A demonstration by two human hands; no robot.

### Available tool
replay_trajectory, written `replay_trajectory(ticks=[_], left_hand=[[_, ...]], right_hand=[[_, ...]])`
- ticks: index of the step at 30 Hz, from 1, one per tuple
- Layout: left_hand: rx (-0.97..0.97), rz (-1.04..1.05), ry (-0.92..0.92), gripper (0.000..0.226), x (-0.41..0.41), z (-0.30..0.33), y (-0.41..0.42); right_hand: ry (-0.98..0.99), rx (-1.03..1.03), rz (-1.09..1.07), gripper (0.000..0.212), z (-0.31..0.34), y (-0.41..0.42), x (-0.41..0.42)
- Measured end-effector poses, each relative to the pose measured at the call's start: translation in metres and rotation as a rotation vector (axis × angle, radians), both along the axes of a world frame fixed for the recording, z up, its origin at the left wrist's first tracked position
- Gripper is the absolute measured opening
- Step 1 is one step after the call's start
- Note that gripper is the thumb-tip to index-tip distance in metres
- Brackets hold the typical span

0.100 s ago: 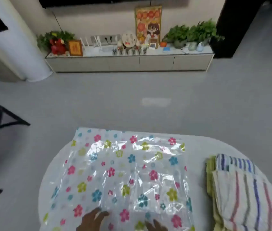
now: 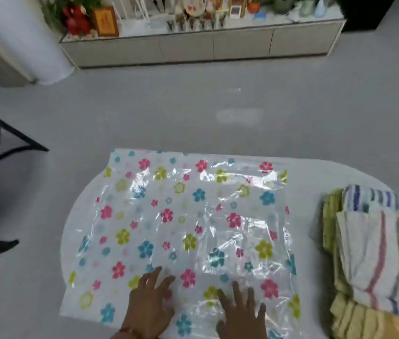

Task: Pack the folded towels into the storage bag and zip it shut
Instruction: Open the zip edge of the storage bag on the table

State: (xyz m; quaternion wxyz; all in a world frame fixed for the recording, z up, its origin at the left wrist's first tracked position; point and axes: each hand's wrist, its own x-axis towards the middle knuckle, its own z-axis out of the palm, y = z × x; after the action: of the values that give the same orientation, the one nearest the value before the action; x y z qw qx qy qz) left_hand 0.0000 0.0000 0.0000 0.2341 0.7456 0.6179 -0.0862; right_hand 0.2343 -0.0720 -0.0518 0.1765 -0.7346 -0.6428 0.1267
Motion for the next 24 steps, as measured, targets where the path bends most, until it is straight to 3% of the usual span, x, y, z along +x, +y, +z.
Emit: replay_trajectory(ticks=[1,4,9,20,24], left_hand=[[0.022,-0.034,0.053,0.065,0.000,-0.020,0.001],[-0.028,-0.188,0.131,0.066,-0.012,-0.095,-0.018],[0.105,-0.303,0.159,0.068,-0.039,-0.160,-0.033],[0.258,-0.310,0.075,0.068,-0.048,-0.178,-0.045],[0.334,-0.332,0.031,0.066,-0.048,-0.179,-0.043]], right_hand=[[-0.095,-0.186,0.093,0.101,-0.017,-0.001,0.001],[-0.167,-0.229,0.175,0.078,-0.075,-0.023,-0.010],[-0.186,-0.232,0.170,0.082,-0.125,-0.033,-0.008],[-0.171,-0.102,0.165,0.076,-0.133,-0.042,-0.013],[-0.178,0.067,0.287,0.072,-0.133,-0.043,-0.016]])
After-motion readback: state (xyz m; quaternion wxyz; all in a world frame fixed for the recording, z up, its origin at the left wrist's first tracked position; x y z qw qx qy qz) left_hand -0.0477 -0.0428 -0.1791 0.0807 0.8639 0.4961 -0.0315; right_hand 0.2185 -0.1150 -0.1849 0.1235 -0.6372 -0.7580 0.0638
